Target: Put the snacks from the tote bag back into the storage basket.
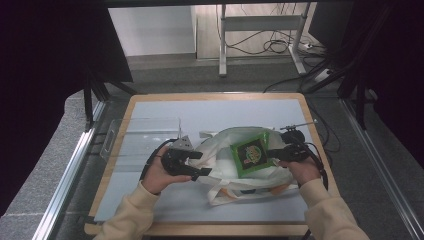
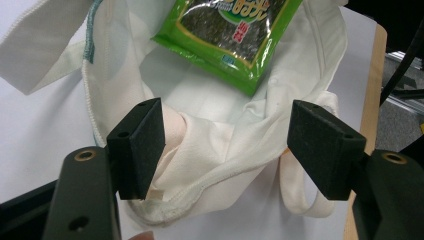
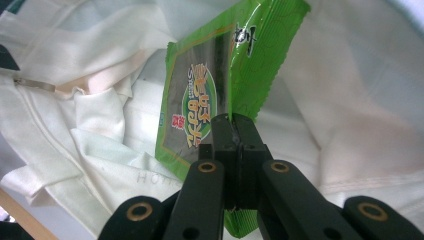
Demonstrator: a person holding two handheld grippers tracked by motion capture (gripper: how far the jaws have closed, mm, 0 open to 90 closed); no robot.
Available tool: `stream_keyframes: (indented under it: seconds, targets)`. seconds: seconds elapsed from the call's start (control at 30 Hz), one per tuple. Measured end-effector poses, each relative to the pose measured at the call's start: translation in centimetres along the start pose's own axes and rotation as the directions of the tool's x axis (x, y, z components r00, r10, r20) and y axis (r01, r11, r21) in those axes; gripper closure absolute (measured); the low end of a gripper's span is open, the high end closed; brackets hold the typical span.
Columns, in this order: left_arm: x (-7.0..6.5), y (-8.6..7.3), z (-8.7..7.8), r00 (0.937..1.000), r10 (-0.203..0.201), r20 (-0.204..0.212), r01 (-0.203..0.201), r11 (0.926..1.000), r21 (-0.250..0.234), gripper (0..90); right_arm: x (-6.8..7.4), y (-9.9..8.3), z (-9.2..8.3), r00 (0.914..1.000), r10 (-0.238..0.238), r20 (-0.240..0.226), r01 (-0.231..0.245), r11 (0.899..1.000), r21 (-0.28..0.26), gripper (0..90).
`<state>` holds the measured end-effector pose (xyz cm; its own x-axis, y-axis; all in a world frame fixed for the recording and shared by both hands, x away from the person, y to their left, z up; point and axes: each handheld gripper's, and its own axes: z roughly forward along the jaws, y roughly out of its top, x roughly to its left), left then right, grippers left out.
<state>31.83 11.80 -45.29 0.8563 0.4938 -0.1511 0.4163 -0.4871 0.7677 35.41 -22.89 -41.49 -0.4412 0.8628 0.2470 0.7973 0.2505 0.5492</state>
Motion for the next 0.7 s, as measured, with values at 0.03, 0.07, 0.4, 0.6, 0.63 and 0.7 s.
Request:
stream_keyframes:
  seconds: [0.03, 0.07, 0.4, 0.6, 0.63, 0.7]
  targets:
    - [0.0, 0.0, 0.0, 1.0000, -0.001, 0.000, 0.001, 1.0000, -0.001, 31.6, 0.1, 0.1, -0.3, 1.0000, -0.005, -0.001, 0.005, 1.000, -0.005, 89.7]
    - [0.0, 0.0, 0.0, 1.0000, -0.001, 0.000, 0.001, 1.0000, -0.003, 31.6, 0.1, 0.1, -0.5, 0.9999, -0.012, -0.001, 0.012, 1.000, -0.010, 89.7]
    - [0.1, 0.0, 0.0, 1.0000, -0.007, 0.002, 0.007, 0.9999, -0.009, 31.5, 0.4, 0.5, -2.7, 0.9961, -0.086, -0.020, 0.085, 0.995, -0.047, 89.8]
    - [0.3, 0.0, 0.0, 1.0000, -0.008, 0.001, 0.008, 1.0000, -0.002, 31.5, 0.0, 0.0, -3.8, 0.9938, -0.106, -0.033, 0.103, 0.991, -0.088, 89.8]
    - [0.3, 0.0, -0.1, 1.0000, -0.009, 0.002, 0.009, 1.0000, -0.003, 31.5, -0.1, 0.0, -4.0, 0.9932, -0.110, -0.039, 0.105, 0.990, -0.096, 89.8]
    - [0.2, 0.0, -0.2, 0.9999, -0.011, -0.001, 0.011, 0.9999, -0.003, 31.5, -0.3, 0.0, -4.2, 0.9919, -0.118, -0.046, 0.113, 0.988, -0.104, 89.8]
